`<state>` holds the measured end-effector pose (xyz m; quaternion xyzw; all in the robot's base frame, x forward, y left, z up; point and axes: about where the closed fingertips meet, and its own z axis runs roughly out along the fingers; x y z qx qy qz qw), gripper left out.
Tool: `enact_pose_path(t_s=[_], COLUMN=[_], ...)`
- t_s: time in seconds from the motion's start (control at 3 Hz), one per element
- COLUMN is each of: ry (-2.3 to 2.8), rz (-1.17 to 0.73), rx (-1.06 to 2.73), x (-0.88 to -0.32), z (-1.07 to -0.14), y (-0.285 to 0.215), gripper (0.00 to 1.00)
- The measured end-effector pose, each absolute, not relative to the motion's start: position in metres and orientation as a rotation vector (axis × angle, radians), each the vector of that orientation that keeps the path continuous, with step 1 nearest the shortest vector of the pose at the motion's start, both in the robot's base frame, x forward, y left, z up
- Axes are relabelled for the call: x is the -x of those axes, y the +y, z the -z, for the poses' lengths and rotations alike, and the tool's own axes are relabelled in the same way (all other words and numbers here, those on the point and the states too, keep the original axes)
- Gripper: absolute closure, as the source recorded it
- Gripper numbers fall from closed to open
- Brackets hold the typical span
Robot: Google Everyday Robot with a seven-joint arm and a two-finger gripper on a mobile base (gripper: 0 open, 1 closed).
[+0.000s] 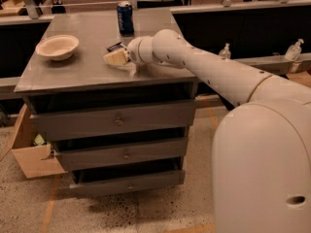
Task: Move rxbar blueberry near paper bowl
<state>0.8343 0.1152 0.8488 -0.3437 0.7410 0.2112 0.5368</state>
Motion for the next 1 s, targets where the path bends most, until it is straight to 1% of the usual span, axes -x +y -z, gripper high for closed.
enact_pose_path(t_s=[0.33, 0.67, 1.0], ry=[1.781, 1.781, 1.780], rz=[-0.535, -0.558, -0.559], rx=[0.805, 0.800, 0.808], x=[-0.8369, -0.8382, -0.8380], z=[-0.8421, -0.8413, -0.8404], y=[0.1174, 0.1198, 0.1216], gripper=[0.23, 0.41, 0.65])
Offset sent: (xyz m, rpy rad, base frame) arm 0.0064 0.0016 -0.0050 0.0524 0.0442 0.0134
